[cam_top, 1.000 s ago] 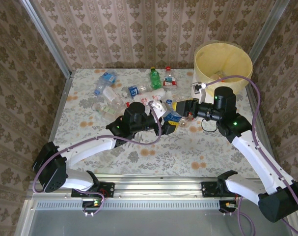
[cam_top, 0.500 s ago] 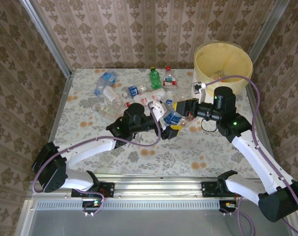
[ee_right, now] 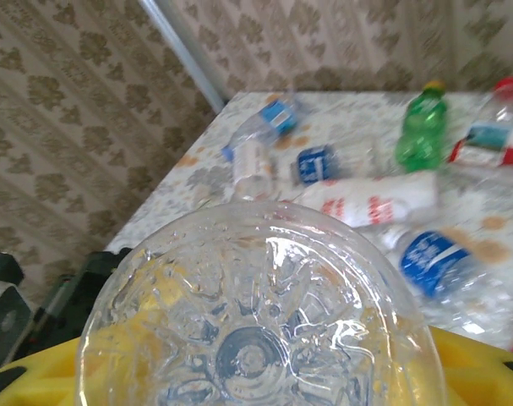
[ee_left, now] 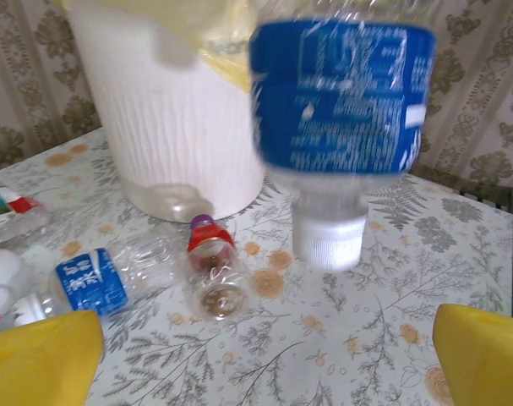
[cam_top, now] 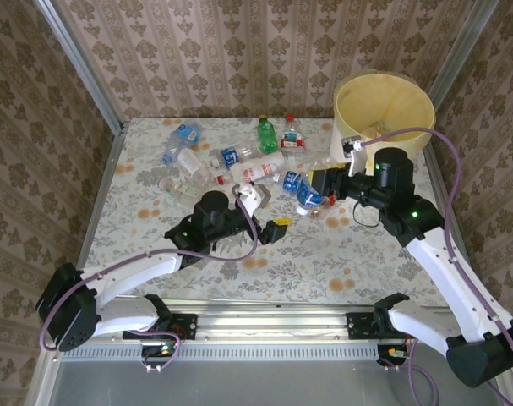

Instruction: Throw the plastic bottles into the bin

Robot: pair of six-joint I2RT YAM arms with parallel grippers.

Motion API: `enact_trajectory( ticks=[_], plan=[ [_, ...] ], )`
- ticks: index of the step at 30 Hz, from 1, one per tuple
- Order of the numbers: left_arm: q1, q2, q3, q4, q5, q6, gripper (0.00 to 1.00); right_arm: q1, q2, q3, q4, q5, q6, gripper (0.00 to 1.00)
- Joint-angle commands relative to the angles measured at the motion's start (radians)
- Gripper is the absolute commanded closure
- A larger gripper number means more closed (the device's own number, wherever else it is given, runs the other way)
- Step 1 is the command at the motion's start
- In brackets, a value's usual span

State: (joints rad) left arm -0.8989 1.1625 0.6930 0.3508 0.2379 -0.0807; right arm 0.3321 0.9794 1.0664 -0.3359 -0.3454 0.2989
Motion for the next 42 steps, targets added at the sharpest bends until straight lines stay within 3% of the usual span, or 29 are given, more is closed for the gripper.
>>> enact_trajectory(
  ticks=[1,9,20,42],
  plan=[
    [0.013,-0.053,-0.022,0.017,-0.056,-0.025,0.0,0.007,-0.062,0.033,0.001,0.18,-0.138,0.6],
    [0.021,-0.12,-0.068,0.018,-0.096,-0.026,0.0,0.006,-0.187,-0.038,0.168,0.388,-0.294,0.59],
    [0.024,-0.218,-0.104,-0.015,-0.14,-0.02,0.0,0.005,-0.299,-0.097,0.41,0.541,-0.412,0.62],
    [0.041,-0.291,-0.153,-0.026,-0.183,-0.017,0.0,0.004,-0.389,-0.122,0.791,0.456,-0.613,0.67]
  ],
)
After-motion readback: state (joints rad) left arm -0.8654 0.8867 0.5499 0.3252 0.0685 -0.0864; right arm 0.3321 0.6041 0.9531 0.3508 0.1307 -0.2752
